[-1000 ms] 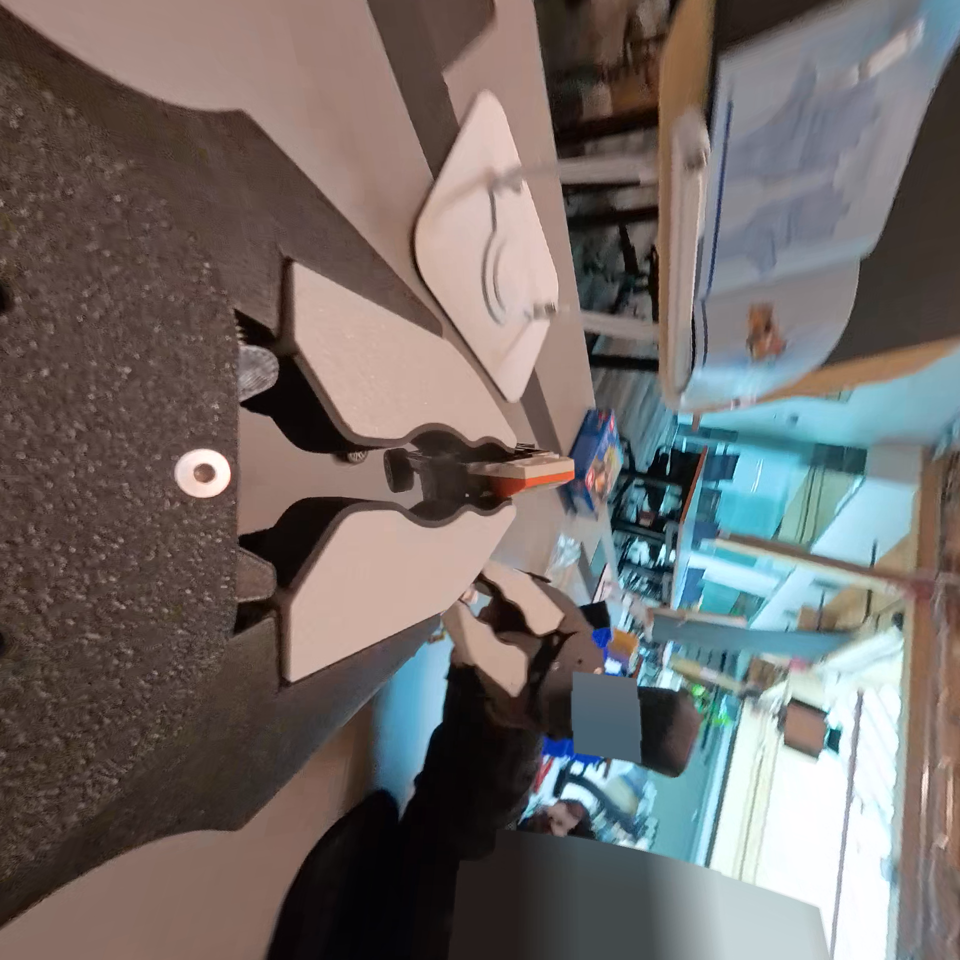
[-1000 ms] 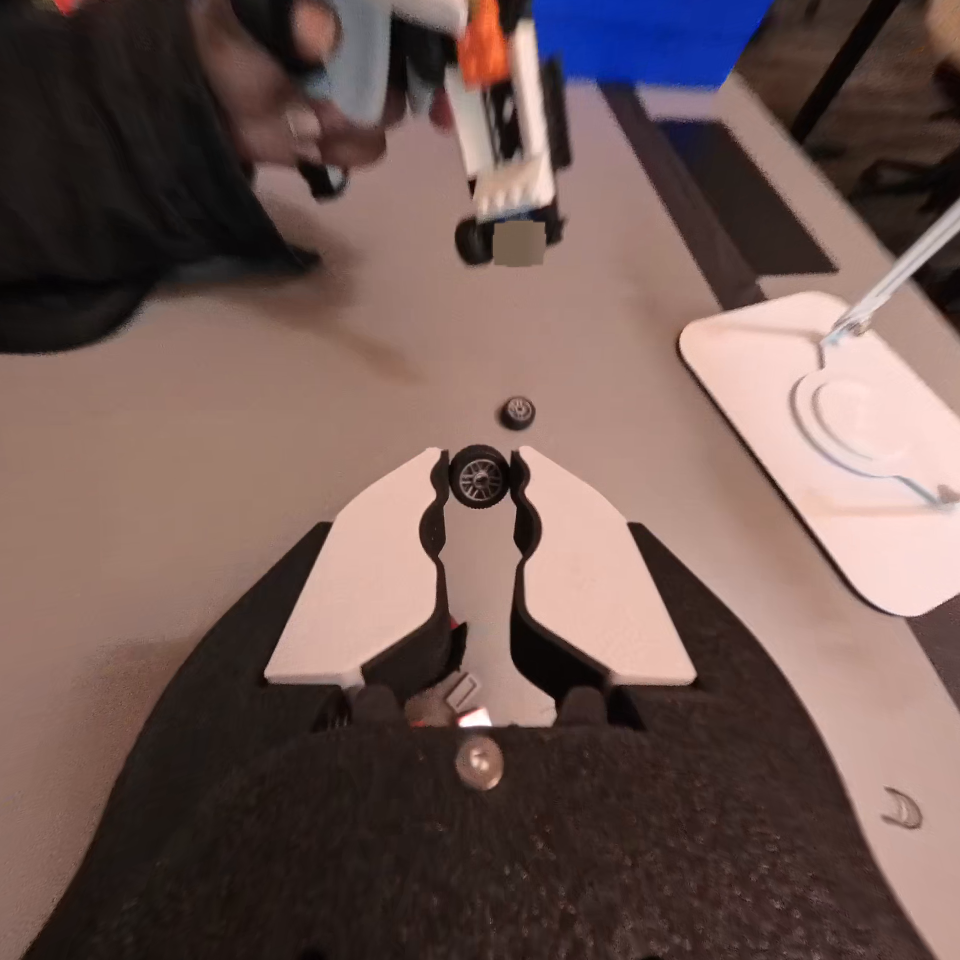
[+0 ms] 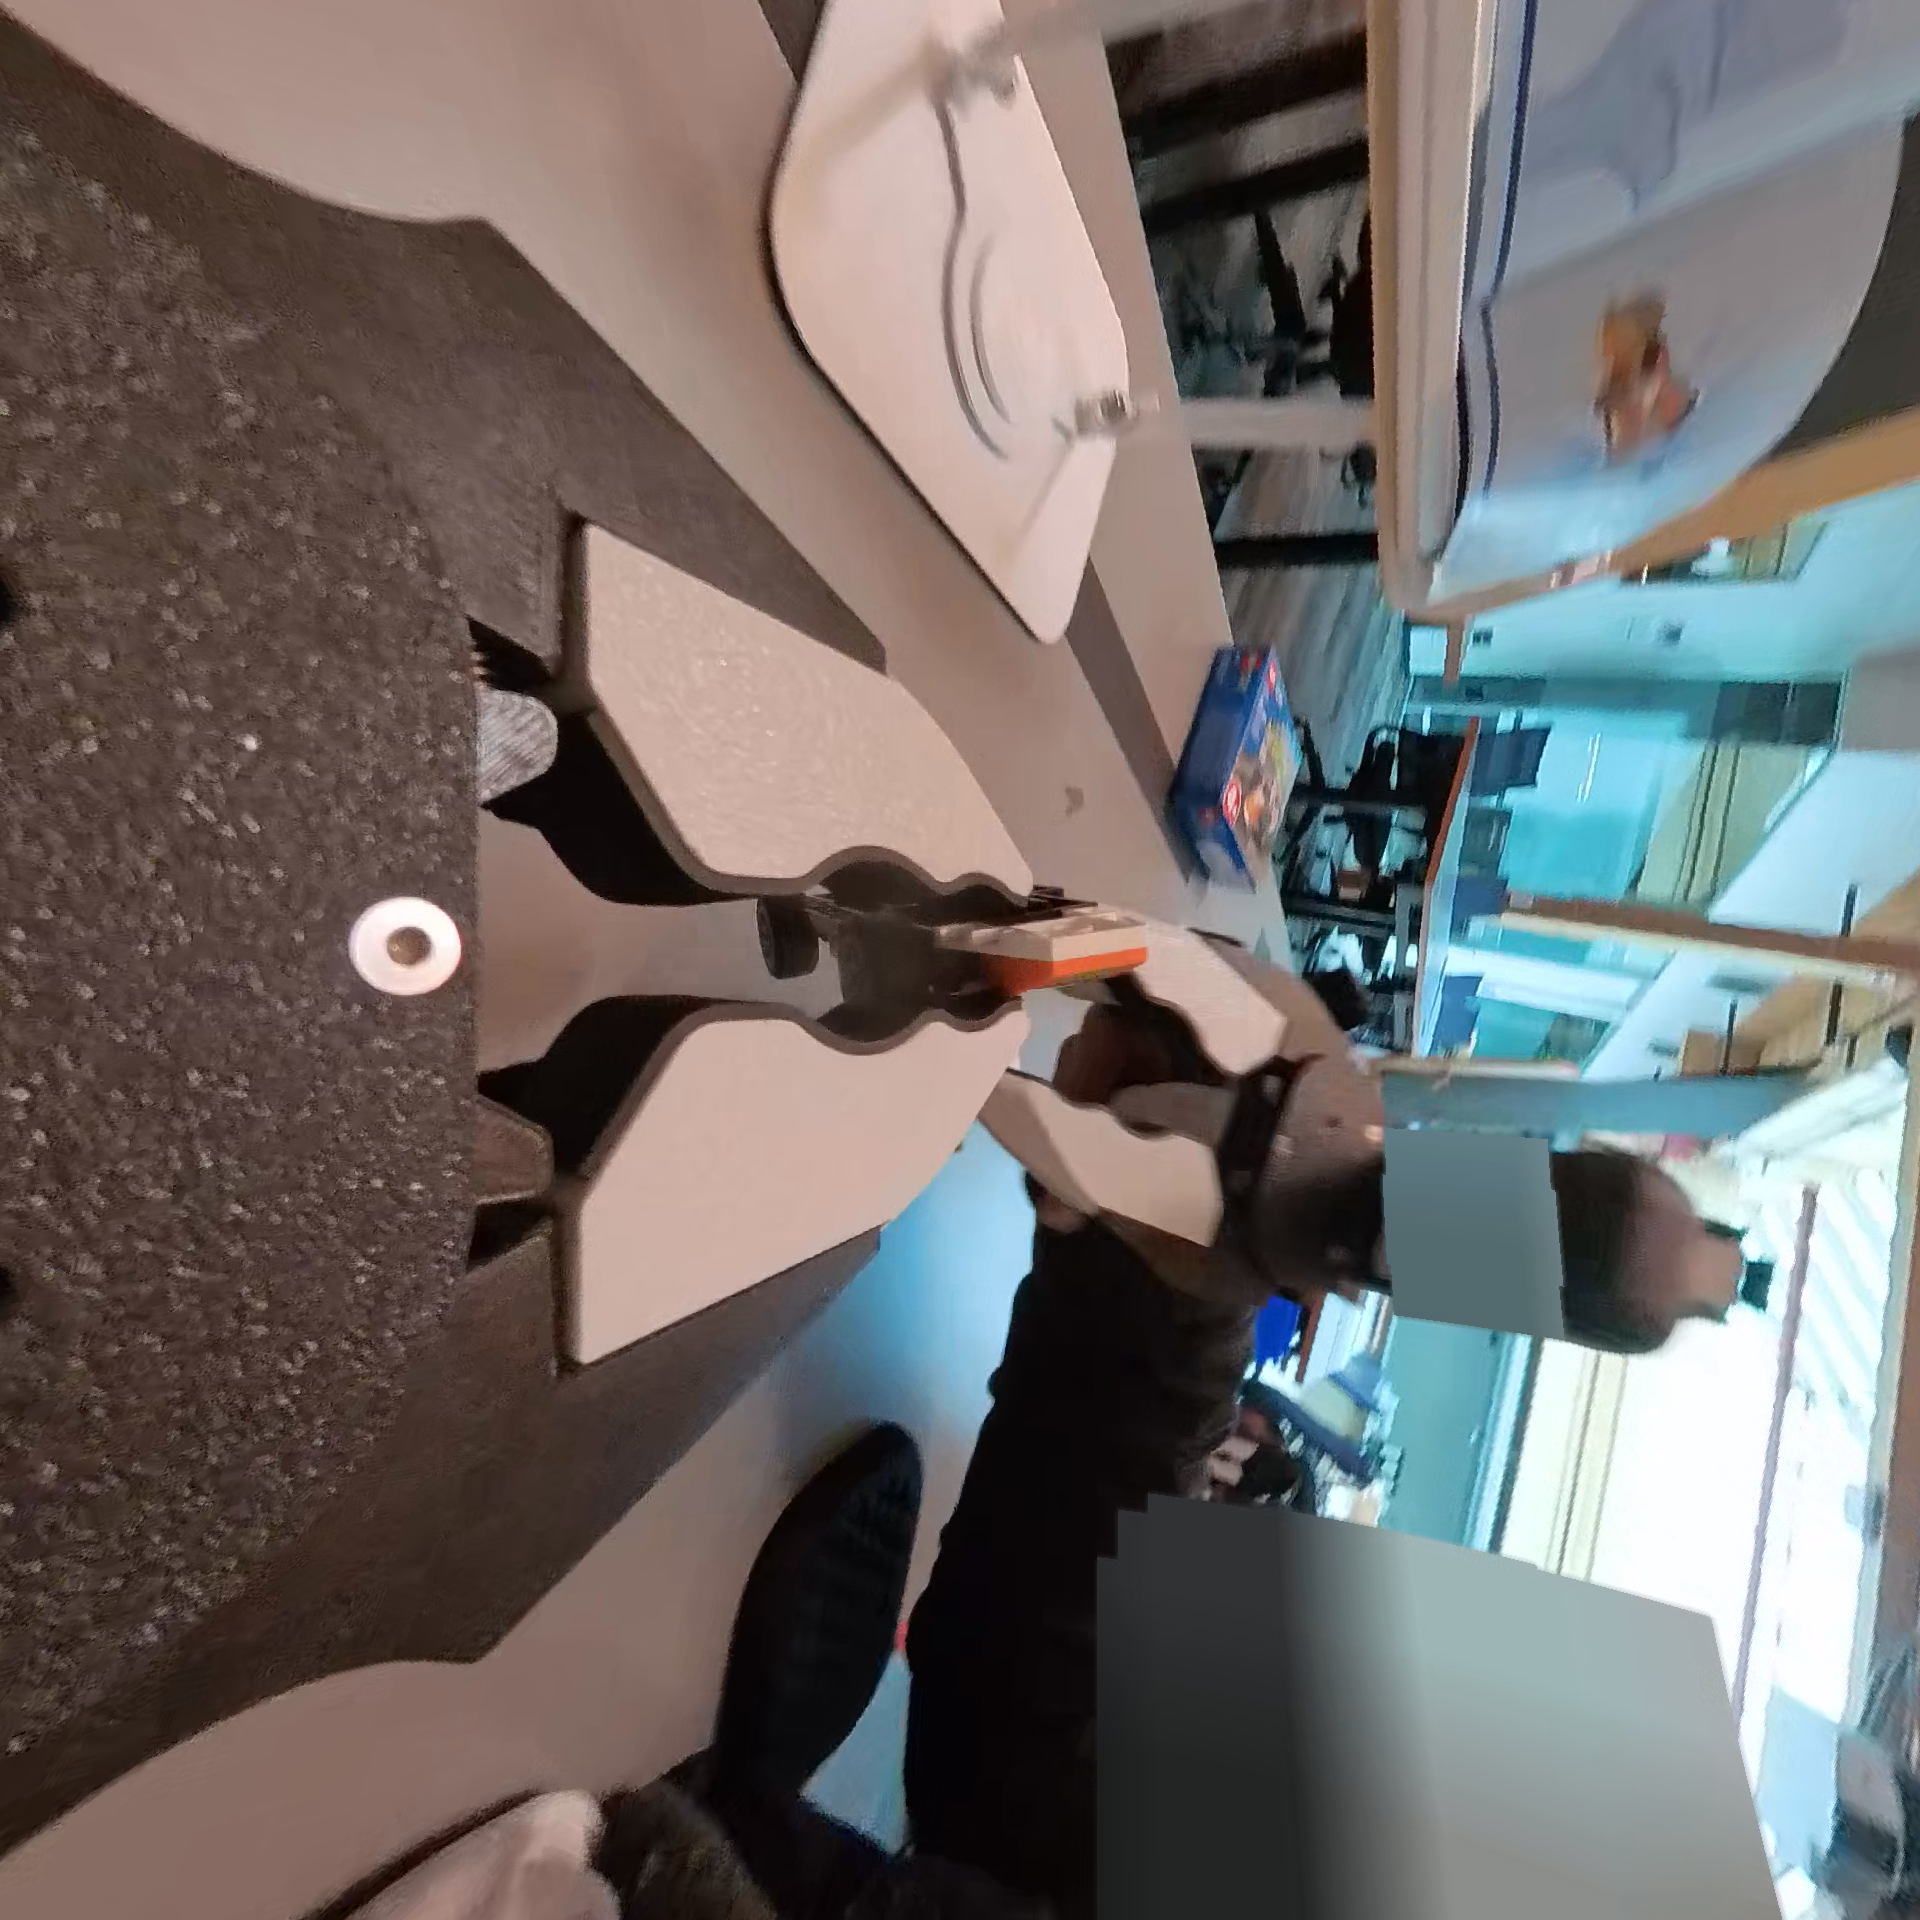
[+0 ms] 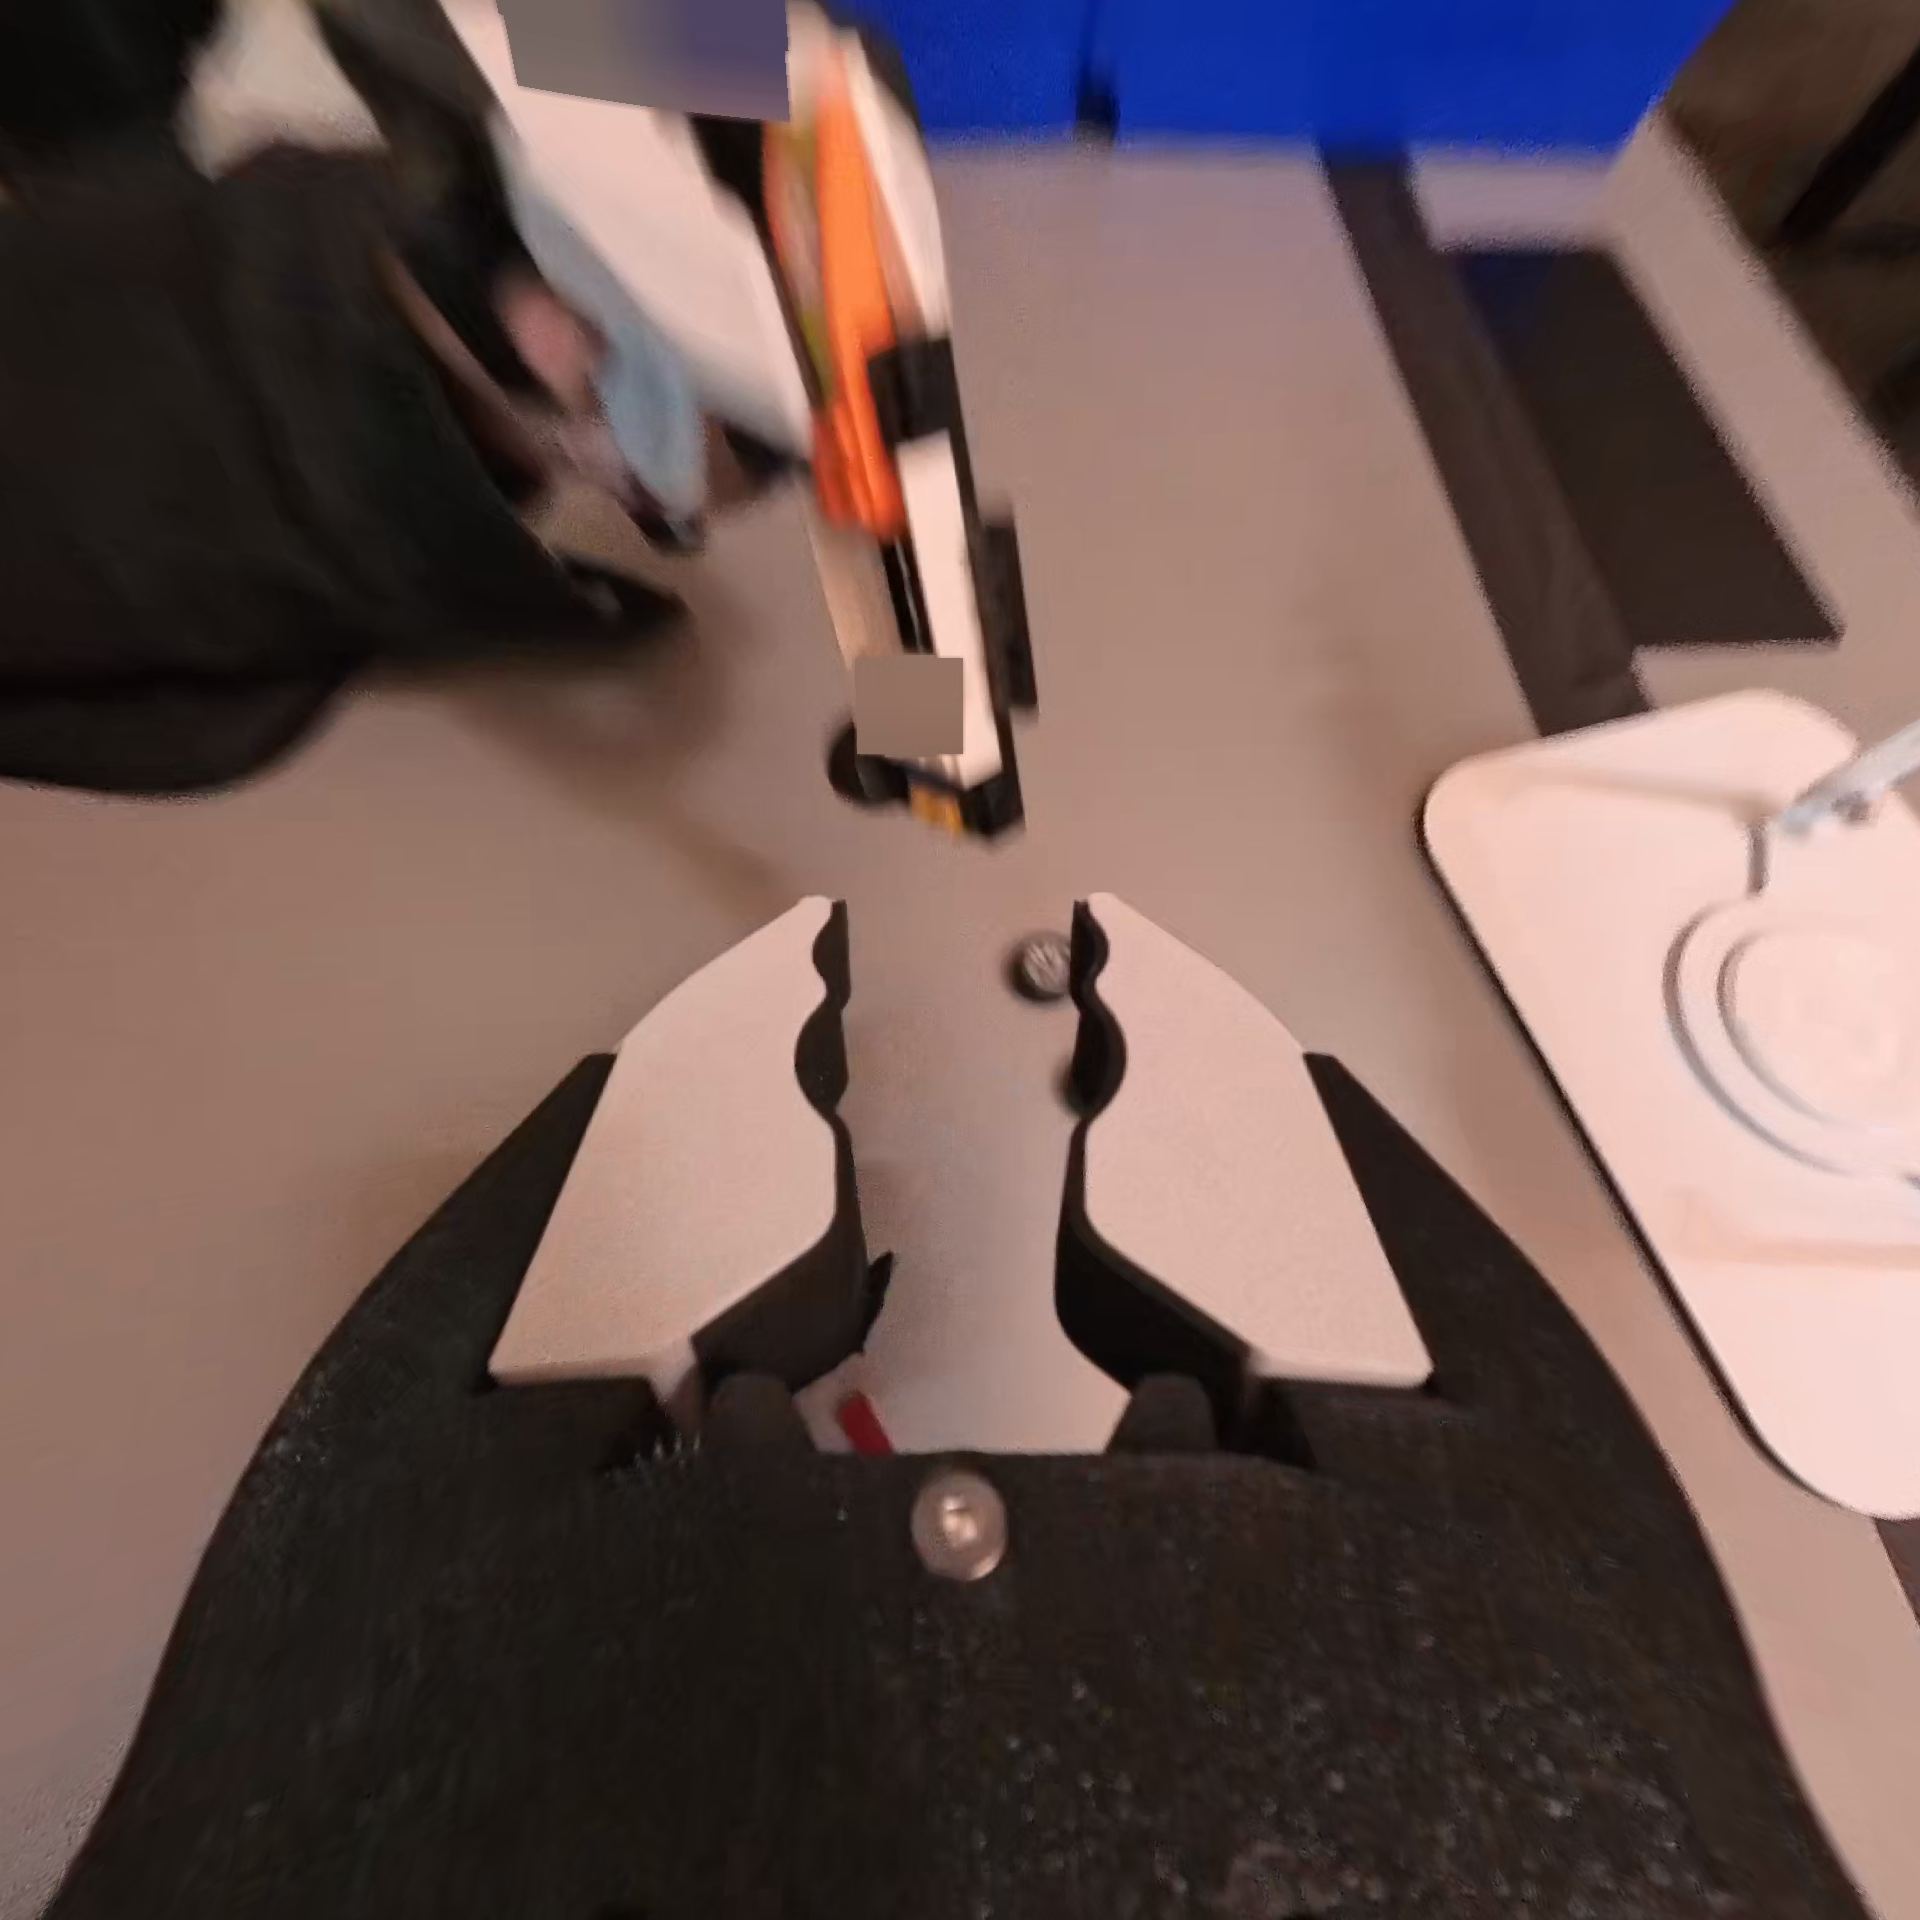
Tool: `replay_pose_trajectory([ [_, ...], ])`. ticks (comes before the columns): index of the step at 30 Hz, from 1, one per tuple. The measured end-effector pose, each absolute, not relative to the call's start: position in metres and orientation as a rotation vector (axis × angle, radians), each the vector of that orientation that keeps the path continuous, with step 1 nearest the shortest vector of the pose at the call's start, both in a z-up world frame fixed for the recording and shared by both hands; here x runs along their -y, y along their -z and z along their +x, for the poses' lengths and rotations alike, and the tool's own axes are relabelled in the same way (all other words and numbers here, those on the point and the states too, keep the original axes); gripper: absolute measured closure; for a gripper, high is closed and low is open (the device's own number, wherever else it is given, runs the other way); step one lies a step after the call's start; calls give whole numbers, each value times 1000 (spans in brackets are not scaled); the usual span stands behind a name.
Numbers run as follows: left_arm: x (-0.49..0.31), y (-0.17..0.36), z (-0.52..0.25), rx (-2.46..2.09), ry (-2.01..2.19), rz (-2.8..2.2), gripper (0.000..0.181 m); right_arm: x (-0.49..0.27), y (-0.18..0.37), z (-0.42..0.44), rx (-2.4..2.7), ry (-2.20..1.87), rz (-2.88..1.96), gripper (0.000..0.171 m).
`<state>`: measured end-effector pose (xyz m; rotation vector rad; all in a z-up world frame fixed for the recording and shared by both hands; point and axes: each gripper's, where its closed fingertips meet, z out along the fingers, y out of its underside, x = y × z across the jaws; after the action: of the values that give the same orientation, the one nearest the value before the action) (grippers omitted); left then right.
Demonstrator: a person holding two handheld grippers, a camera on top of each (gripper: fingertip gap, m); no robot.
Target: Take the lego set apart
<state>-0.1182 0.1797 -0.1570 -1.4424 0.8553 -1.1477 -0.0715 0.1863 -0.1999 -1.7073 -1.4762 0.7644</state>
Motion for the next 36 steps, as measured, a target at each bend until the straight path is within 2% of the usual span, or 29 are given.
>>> replay_pose_trajectory([
  [2, -166, 160, -104, -940, 1182, -1416, 167, -167, 171, -72, 1428, -829, -1598, 131],
  [5, -153, 155, -86, -936, 1286, -1367, 167, -152, 161, -67, 1400, -778, -1549, 130],
  [9, -151, 125, -81, -687, 1536, -1213, 167, -152, 164, -54, 1184, -816, -1563, 120],
  [12, -157, 112, -87, -499, 1618, -1119, 167, -151, 157, -47, 911, -1047, -1556, 113],
  [17, -163, 106, -91, -269, 1713, -1015, 167, -142, 148, -60, 683, -1366, -1525, 114],
  [19, -164, 105, -94, -248, 1701, -995, 168, -142, 142, -63, 637, -1392, -1495, 127],
  [20, -163, 105, -93, -265, 1712, -997, 168, -144, 140, -60, 613, -1381, -1482, 147],
  [26, -154, 117, -82, -577, 1617, -1140, 165, -146, 142, -42, 822, -1236, -1532, 149],
  [28, -157, 130, -82, -745, 1468, -1280, 153, -146, 148, -28, 998, -1059, -1590, 149],
  [32, -157, 170, -74, -1132, 972, -1454, 152, -139, 174, -13, 1261, -805, -1717, 149],
  [36, -132, 208, -40, -1358, 889, -1481, 145, -125, 195, -30, 1410, -734, -1713, 149],
])
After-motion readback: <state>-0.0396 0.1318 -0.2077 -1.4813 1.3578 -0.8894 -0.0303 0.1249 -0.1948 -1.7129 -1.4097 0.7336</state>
